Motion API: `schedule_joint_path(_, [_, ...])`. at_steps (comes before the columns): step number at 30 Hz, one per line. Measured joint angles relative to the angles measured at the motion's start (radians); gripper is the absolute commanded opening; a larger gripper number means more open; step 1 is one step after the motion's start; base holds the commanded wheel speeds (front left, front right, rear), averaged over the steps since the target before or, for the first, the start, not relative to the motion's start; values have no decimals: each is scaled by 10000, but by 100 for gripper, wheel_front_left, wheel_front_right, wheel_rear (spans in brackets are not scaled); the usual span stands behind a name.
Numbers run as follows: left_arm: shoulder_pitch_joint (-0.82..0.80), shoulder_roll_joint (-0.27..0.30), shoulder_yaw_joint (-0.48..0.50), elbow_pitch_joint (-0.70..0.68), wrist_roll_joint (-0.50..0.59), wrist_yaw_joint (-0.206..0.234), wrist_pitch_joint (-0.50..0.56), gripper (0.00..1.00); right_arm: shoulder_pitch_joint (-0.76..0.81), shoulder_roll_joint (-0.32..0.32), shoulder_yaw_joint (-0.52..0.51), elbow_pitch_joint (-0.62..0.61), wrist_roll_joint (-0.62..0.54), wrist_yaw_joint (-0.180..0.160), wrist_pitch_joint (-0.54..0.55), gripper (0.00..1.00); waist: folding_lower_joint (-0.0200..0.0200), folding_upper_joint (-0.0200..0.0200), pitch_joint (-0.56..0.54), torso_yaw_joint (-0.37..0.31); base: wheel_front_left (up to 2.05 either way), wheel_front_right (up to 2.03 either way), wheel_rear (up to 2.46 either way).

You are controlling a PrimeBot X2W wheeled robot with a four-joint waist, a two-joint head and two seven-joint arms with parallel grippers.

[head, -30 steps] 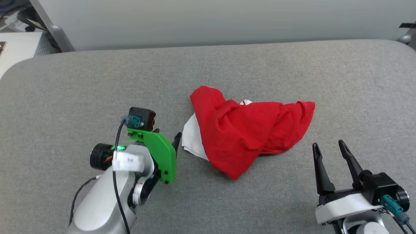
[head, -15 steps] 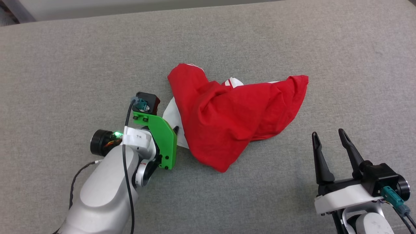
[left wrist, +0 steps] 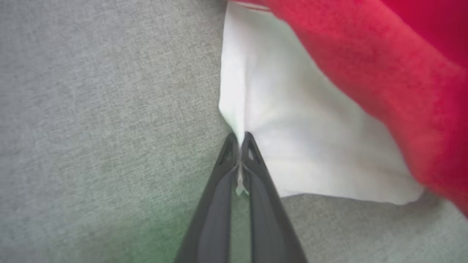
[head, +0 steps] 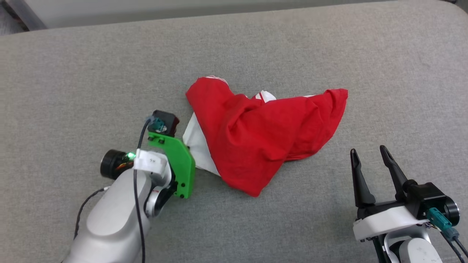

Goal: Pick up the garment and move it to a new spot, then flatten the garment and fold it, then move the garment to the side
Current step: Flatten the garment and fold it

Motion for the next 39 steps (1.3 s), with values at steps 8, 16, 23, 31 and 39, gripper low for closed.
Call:
schedule_joint_path(8, [395,1150,765,-533,-257,123,-633,0,58,4,6,255,69,0,0,100,0,0,-740,214,0,0,0])
schedule_joint_path(16, [755,2711,1908,-1544,-654,372,-431,0,198,4,-42,387,180,0,0,100,-1,0,-1244,464,0,0,0])
schedule_joint_path(23, [1951,3331,2568,-1937,-1260,832,117,0,197,6,13,476,234,0,0,100,-1,0,-1242,587,0,0,0])
schedule_joint_path(31, [2422,2796,2073,-750,-1266,598,-727,100,183,8,-63,738,125,0,0,100,-1,0,-1260,742,0,0,0])
schedule_joint_path(39, [1924,2096,1733,-635,-234,194,-4197,100,196,10,-322,853,31,0,0,100,-2,0,-1661,1019,0,0,0])
